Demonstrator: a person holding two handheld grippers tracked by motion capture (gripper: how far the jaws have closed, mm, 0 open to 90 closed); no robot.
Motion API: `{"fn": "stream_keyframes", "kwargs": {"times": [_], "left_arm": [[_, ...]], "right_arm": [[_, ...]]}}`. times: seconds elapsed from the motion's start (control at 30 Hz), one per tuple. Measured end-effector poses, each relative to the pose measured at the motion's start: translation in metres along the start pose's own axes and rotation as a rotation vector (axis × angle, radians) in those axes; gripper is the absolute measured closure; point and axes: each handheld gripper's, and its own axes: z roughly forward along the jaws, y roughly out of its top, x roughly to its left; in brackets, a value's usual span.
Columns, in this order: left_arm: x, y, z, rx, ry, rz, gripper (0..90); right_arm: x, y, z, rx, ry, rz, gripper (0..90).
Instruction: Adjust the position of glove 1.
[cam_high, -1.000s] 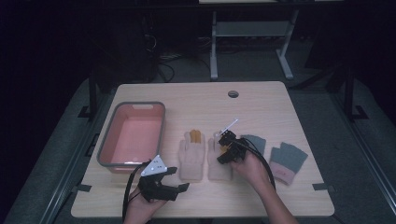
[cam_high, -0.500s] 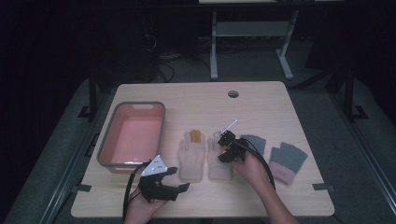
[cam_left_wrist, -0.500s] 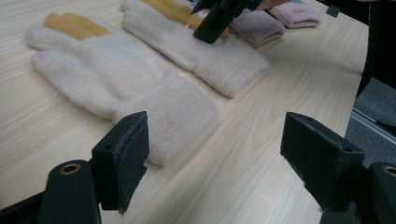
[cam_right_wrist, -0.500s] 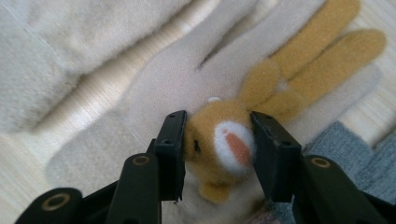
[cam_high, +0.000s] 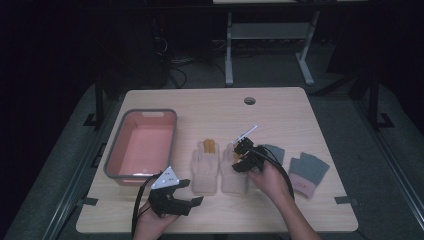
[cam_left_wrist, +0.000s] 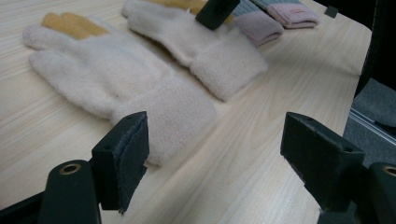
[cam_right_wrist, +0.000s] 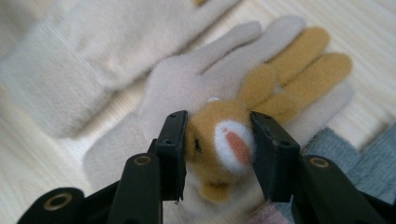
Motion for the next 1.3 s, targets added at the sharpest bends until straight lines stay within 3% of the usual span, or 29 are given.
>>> {"fn": "stream_keyframes", "kwargs": {"times": [0.7, 0.73, 0.8, 1.3], "left_arm": [[0.002, 0.000, -0.003, -0.010, 0.007, -0.004, 23.4], [0.000, 0.000, -0.002, -0.021, 0.004, -0.022, 23.4], [0.001, 0.000, -0.003, -0.014, 0.006, -0.006, 23.4], [0.002, 0.000, -0.009, -0.031, 0.010, -0.004, 23.4]], "right_arm": [[0.016, 0.027, -0.046, -0.091, 0.006, -0.032, 58.2], [0.017, 0.028, -0.048, -0.097, 0.009, -0.035, 58.2], [0.020, 0.032, -0.051, -0.103, 0.009, -0.038, 58.2], [0.048, 0.061, -0.046, -0.120, 0.060, -0.089, 58.2]]}}
